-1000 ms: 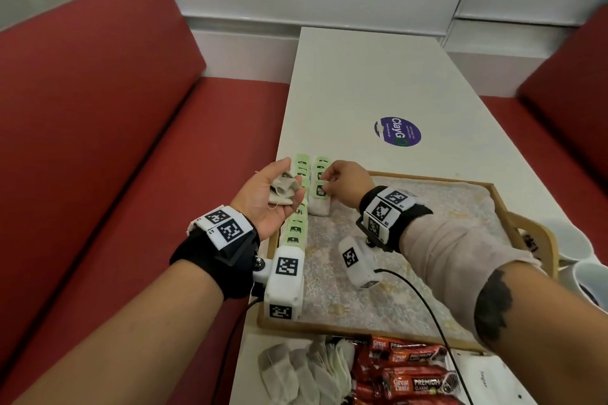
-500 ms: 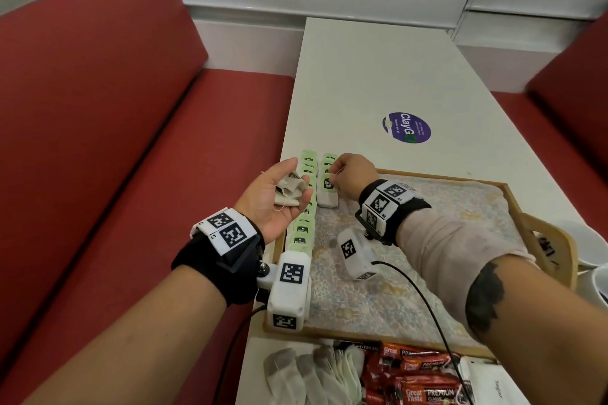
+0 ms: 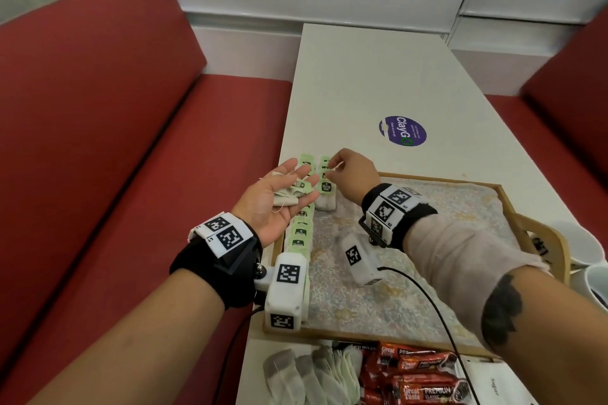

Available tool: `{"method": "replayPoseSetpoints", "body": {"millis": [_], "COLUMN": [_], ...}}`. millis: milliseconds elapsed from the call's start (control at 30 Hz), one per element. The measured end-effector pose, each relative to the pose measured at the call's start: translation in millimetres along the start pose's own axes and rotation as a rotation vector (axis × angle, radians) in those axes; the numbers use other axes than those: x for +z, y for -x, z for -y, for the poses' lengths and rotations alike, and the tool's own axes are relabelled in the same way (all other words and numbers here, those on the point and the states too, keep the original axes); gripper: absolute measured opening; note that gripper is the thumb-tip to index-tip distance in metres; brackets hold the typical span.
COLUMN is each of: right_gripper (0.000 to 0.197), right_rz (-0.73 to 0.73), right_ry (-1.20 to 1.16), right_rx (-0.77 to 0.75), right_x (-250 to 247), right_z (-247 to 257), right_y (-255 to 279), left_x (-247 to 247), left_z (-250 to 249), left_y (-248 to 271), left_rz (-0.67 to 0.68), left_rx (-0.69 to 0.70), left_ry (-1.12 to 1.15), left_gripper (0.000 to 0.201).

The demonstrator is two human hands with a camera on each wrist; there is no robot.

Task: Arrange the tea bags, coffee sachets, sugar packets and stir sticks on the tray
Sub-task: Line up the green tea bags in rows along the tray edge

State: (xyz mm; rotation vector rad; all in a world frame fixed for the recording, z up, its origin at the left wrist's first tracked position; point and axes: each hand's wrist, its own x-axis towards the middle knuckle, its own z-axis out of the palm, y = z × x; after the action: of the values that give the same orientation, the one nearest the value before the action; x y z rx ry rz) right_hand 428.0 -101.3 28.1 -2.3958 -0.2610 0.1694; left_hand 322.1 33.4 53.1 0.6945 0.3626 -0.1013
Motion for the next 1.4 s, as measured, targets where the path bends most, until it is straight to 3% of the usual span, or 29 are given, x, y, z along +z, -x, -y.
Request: {"method": "replayPoseSetpoints", "body": {"millis": [67, 133, 300, 367, 500, 800, 1167, 1400], "right_gripper": [0.001, 0.007, 0.04, 0.039, 0.021, 0.016, 0.014, 0.014], "right_rz": [-0.004, 0.015, 0.278, 0.33, 0.261, 0.169, 0.104, 0.085], "right_ry": [-0.096, -0.148, -0.205, -0.23, -0.297, -0.573, -0.524, -0.395], "right_rx": [-0.084, -0.131, -0.024, -0.006, -0.05, -0.014, -0.068, 0.084], "right_x": [-10, -19, -32, -33, -34, -43, -49, -29], "right_z": [10, 20, 36, 38, 40, 44, 38, 6], "right_y": [10, 21, 45, 51, 54, 50, 39, 29], "left_x": [-1, -2, -3, -1, 0, -1, -2, -2], "left_z": [0, 0, 5, 7, 9, 9, 3, 2], "left_y": [0, 0, 0, 1, 4, 5, 1, -2], "left_rz": [0.013, 0.015, -0.031, -0.033, -0.032, -0.059, -0.146, -0.166], "left_rx": [0.012, 0.035, 0.11, 0.131, 0.117, 0.068, 0.105, 0.105], "left_ry": [-0.006, -0.011, -0.05, -0.077, -0.095, -0.092, -0.119, -0.086], "left_gripper": [0.03, 0.031, 0.029, 0.028, 0.024, 0.018, 0.01, 0.007]}}
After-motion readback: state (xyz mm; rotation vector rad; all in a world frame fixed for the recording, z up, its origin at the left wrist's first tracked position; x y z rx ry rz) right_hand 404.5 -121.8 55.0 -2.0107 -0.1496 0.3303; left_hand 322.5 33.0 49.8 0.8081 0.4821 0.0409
